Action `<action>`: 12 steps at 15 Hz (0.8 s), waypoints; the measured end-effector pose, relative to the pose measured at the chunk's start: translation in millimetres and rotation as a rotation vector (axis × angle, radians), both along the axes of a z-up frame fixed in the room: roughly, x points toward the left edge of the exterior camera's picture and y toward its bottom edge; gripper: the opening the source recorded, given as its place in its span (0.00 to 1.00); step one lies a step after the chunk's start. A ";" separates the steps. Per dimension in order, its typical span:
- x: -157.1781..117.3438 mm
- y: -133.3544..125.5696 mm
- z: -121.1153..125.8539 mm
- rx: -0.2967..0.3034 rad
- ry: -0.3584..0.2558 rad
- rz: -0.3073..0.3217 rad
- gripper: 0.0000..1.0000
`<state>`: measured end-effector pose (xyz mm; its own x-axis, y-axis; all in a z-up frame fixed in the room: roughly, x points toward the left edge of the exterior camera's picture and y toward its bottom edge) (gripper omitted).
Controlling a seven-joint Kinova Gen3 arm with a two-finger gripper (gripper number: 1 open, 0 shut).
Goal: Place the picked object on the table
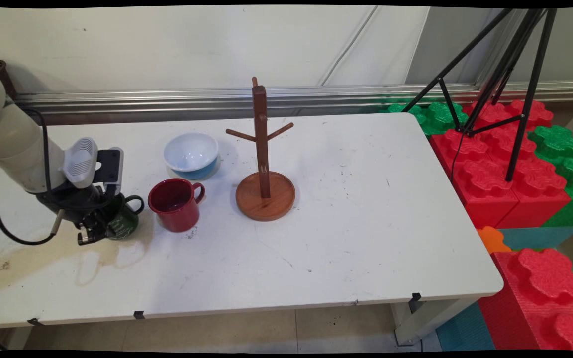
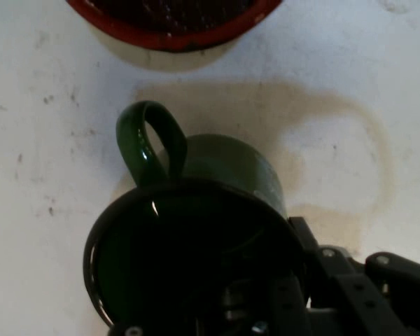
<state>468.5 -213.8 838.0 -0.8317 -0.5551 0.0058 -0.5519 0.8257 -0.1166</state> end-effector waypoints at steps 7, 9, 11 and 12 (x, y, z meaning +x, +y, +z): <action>6.0 -7.9 -10.6 -0.011 0.008 -0.026 0.00; 7.8 -9.5 -13.1 -0.012 0.009 -0.033 0.00; 9.7 -10.5 -15.2 -0.013 0.010 -0.038 1.00; 10.4 -11.5 -16.0 -0.014 0.010 -0.042 1.00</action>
<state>478.9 -225.3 822.0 -0.8541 -0.5196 0.0222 -0.5182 0.8464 -0.1230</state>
